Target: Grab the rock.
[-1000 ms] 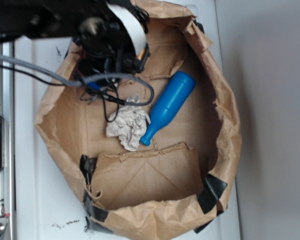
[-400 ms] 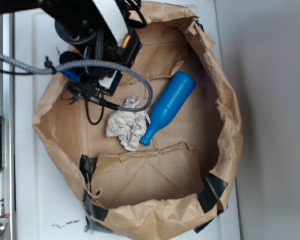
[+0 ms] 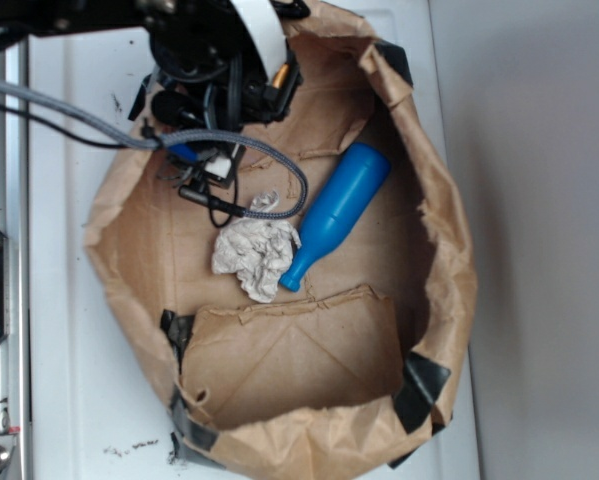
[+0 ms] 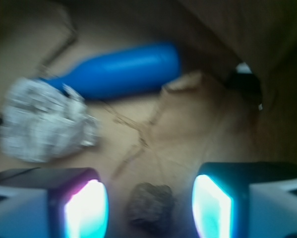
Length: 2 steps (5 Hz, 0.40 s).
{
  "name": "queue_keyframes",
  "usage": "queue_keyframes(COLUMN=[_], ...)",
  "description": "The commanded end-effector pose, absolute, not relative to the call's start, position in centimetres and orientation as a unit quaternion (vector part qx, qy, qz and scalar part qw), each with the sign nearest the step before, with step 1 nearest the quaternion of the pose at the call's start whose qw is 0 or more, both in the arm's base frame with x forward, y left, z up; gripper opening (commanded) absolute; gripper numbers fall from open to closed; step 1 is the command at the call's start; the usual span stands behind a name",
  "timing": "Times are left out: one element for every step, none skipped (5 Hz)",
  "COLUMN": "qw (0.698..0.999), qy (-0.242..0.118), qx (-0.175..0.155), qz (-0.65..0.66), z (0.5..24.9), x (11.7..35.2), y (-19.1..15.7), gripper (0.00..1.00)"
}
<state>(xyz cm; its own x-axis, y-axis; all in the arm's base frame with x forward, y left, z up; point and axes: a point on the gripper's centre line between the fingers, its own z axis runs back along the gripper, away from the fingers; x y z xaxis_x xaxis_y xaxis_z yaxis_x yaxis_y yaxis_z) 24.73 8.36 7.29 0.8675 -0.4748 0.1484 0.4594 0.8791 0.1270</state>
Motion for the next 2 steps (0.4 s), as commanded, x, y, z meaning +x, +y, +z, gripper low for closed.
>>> queue_keyframes(qw=[0.963, 0.963], qy=[-0.064, -0.045], qx=[0.08, 0.095], qz=[-0.249, -0.25], z=[4.8, 2.9], x=[25.2, 24.9], y=[8.6, 9.1], gripper=[1.0, 1.0])
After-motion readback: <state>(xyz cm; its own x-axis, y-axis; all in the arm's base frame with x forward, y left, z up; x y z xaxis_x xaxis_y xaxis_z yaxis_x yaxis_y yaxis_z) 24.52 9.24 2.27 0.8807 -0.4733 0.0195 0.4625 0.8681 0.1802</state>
